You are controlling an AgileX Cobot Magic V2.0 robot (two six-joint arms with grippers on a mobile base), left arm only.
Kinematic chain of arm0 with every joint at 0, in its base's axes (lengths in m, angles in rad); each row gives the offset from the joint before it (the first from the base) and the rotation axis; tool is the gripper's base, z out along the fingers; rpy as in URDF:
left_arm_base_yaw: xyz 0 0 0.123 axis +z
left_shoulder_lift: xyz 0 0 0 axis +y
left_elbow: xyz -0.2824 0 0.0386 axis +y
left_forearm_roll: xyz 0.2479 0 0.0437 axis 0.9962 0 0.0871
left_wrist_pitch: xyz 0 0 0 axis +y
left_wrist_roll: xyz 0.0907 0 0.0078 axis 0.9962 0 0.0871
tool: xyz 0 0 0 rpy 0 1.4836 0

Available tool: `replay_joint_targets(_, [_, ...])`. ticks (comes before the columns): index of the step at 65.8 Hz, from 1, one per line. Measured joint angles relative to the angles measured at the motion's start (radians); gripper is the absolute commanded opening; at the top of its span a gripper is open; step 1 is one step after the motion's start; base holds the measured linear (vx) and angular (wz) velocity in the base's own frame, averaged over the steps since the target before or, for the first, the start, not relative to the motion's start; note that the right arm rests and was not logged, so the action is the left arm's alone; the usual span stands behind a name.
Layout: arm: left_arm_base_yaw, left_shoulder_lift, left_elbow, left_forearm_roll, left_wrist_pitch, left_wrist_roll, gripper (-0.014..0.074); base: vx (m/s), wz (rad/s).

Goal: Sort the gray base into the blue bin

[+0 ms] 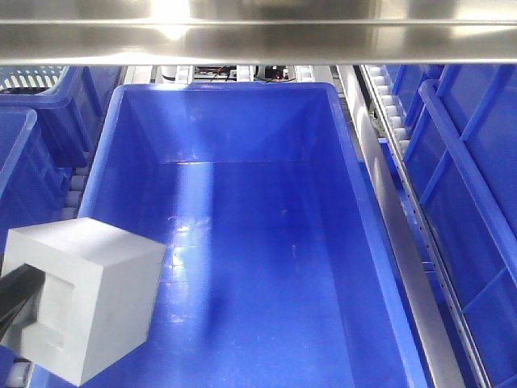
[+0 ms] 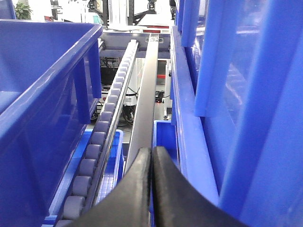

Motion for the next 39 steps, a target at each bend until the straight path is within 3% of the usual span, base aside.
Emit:
replay_joint_targets(19, [0.000,0.219,-0.164,-0.005,0.049,0.003,0.0001,0.00,0.00])
replay_joint_targets(39, [0.000,0.613,-0.417,-0.005,0.126,0.125,0.0004,0.00,0.00])
